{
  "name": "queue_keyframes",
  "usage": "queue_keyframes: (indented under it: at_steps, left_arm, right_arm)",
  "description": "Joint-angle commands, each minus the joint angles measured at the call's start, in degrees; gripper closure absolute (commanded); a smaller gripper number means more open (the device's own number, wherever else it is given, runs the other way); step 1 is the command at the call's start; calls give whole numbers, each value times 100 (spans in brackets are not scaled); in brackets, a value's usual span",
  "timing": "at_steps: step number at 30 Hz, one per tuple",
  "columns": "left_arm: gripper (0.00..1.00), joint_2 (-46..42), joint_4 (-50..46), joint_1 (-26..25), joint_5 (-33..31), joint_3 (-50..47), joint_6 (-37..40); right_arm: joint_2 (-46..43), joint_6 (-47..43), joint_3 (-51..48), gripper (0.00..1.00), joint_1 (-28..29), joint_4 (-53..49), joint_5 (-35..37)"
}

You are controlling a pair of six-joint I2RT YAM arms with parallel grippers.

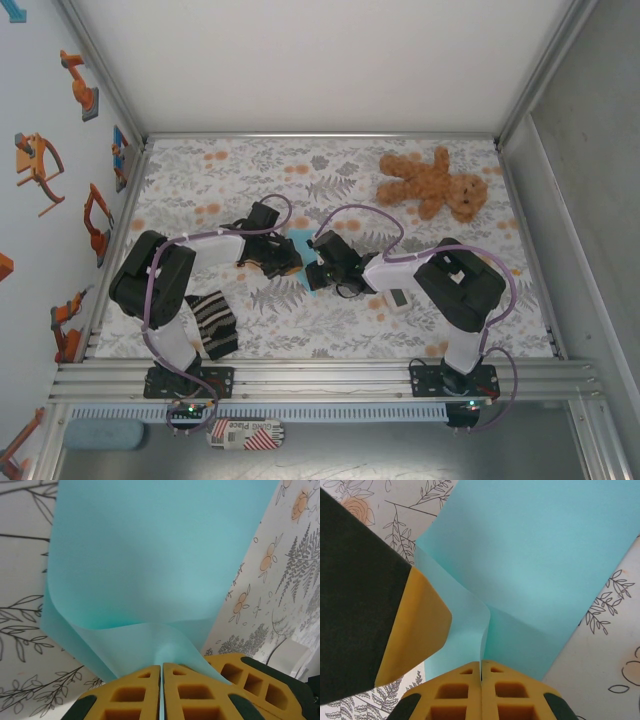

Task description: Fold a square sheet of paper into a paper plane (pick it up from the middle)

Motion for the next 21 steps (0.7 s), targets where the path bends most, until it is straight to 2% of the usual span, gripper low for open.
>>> queue_keyframes:
  at_steps: [1, 21]
  left_arm:
    - [91, -17, -164, -39, -151, -78, -51]
    - [91, -37, -221, -31, -274, -156, -91]
  right_arm:
    - [143, 89, 107, 100, -41, -205, 35]
    - [186, 110, 119, 100, -47, -213, -8]
